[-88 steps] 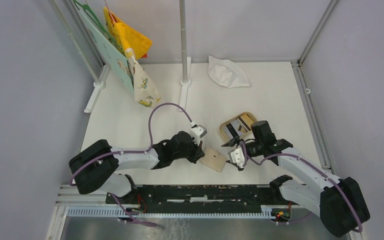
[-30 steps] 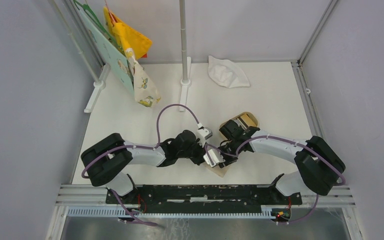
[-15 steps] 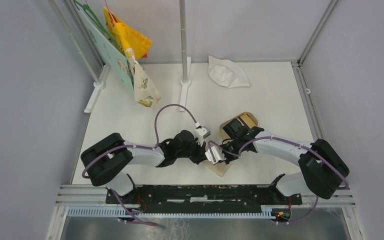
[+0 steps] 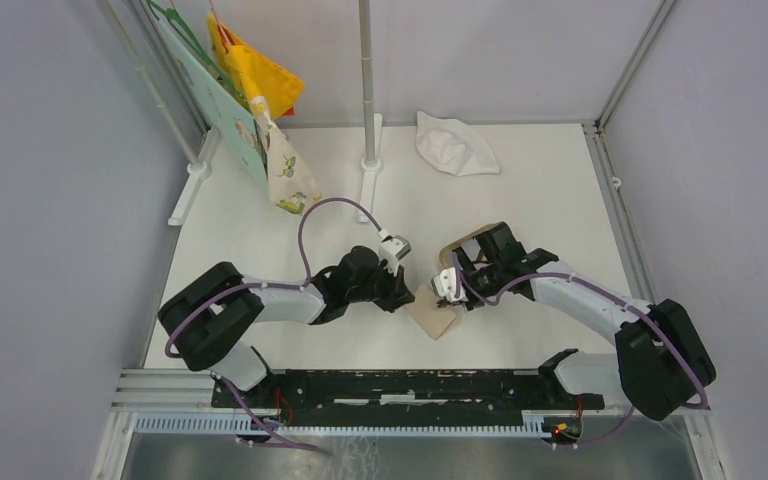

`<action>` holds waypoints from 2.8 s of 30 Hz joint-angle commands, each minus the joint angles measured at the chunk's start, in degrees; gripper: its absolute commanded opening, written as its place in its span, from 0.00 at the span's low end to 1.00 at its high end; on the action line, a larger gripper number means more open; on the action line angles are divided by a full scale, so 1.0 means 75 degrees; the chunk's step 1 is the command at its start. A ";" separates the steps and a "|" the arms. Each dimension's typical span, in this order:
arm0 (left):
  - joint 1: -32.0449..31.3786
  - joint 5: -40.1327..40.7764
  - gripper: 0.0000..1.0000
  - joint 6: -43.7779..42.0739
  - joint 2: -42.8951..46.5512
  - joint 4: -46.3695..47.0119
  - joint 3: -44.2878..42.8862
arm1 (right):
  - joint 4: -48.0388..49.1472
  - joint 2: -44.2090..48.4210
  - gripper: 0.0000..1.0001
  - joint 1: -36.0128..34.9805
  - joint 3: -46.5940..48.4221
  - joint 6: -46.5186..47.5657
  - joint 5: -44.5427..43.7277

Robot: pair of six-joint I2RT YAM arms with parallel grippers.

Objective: Put the credit cards into the card holder
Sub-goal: Open the card holder at the center of the board.

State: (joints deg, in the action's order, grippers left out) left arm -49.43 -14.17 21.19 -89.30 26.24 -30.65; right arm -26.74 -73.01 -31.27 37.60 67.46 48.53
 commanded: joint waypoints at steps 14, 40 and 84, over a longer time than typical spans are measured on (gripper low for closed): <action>0.0287 0.1680 0.69 0.1443 0.3016 0.0621 0.1099 | 0.1701 0.0250 0.00 0.0454 -0.0488 -0.2023 0.2019; -0.0474 0.3315 0.74 0.4099 0.3002 -0.2343 0.0632 | 0.3765 0.0571 0.00 0.0501 -0.1159 -0.3838 0.2022; -0.0507 0.4404 0.02 0.0414 0.0159 -0.4353 -0.1574 | 0.0952 0.0782 0.22 0.0943 -0.0619 -0.0283 -0.1163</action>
State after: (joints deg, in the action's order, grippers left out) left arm -53.43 11.64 32.12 -84.53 -3.68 -38.06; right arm -16.95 -66.28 -24.58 30.35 60.64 45.56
